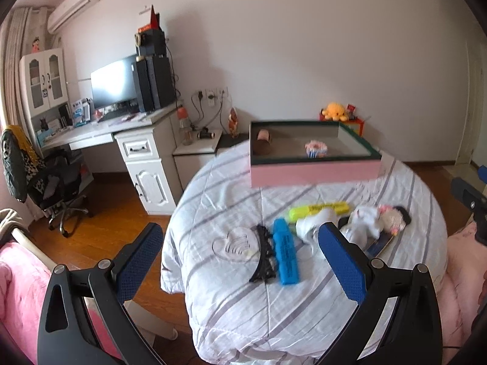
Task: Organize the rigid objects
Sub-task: 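Move the left gripper to the blue highlighter and close on it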
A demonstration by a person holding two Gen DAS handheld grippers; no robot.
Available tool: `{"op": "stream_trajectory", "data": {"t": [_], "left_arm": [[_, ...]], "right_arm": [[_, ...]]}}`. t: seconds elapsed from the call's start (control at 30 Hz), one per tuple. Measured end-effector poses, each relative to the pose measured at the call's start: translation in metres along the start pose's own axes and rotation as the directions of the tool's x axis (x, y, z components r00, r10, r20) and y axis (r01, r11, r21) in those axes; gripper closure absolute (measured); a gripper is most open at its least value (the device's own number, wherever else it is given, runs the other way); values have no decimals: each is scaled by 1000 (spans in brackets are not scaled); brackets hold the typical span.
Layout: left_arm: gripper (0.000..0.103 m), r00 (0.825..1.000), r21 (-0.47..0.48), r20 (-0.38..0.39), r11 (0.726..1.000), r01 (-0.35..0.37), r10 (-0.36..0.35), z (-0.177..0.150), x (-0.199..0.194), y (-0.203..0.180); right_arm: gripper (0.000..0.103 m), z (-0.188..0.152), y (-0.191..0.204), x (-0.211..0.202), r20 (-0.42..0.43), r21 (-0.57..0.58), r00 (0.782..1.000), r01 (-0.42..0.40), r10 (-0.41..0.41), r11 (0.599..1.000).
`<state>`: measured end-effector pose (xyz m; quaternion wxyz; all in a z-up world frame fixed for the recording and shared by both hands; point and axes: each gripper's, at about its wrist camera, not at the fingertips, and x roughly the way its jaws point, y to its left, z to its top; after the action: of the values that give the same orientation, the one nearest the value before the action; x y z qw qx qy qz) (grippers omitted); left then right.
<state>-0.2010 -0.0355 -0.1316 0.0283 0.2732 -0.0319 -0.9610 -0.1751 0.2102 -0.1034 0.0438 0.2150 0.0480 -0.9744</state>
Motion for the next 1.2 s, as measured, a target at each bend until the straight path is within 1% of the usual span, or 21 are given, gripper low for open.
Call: {"op": "stream_trajectory", "data": {"t": [0.1, 0.2, 0.43, 0.57, 0.6, 0.63, 0.67, 0.73, 0.8, 0.87, 0.93, 0.97, 1.0, 1.03, 1.2], "left_arm": [[0, 999, 12, -41, 1000, 18, -18, -9, 12, -3], [0, 995, 22, -83, 998, 54, -52, -17, 24, -8], [0, 992, 41, -120, 998, 54, -49, -25, 42, -9], [1, 988, 25, -145, 998, 59, -55, -28, 51, -5], [6, 987, 24, -150, 998, 64, -60, -29, 52, -5], [13, 987, 23, -146, 997, 73, -69, -29, 51, -5], [16, 986, 25, -141, 995, 95, -90, -30, 51, -8], [27, 983, 36, -144, 992, 121, -115, -30, 53, -14], [32, 981, 61, -150, 989, 138, -127, -31, 56, -22], [33, 976, 87, -170, 984, 154, -138, -32, 61, -31], [38, 970, 90, -194, 982, 164, -144, -35, 68, -34], [40, 965, 87, -218, 982, 169, -146, -37, 73, -36], [46, 962, 83, -227, 981, 175, -152, -38, 76, -36], [48, 959, 78, -233, 980, 185, -163, -40, 78, -37], [50, 959, 83, -233, 980, 182, -158, -39, 85, -41]], "right_arm": [[0, -7, 0, 10, -36, -4, 999, -6, 6, 1000], [0, -13, 0, 19, -70, -4, 997, -9, 8, 1000], [0, -28, -4, 40, -137, 1, 990, -17, 17, 1000], [0, -35, -6, 51, -172, 4, 985, -16, 16, 1000], [0, -36, -6, 54, -178, 5, 984, -18, 18, 1000], [0, -38, -7, 56, -184, 6, 983, -18, 18, 1000], [0, -39, -7, 59, -193, 6, 981, -18, 19, 1000], [0, -41, -8, 62, -202, 8, 979, -19, 20, 1000], [0, -43, -9, 66, -211, 11, 977, -20, 22, 1000], [0, -45, -11, 70, -219, 12, 975, -22, 24, 1000], [0, -46, -12, 72, -224, 14, 974, -23, 26, 1000], [0, -47, -13, 74, -228, 15, 973, -24, 27, 1000], [0, -47, -13, 75, -229, 17, 973, -23, 26, 1000], [0, -48, -15, 76, -232, 19, 972, -22, 26, 1000], [0, -52, -20, 82, -245, 34, 969, -20, 27, 999]]}}
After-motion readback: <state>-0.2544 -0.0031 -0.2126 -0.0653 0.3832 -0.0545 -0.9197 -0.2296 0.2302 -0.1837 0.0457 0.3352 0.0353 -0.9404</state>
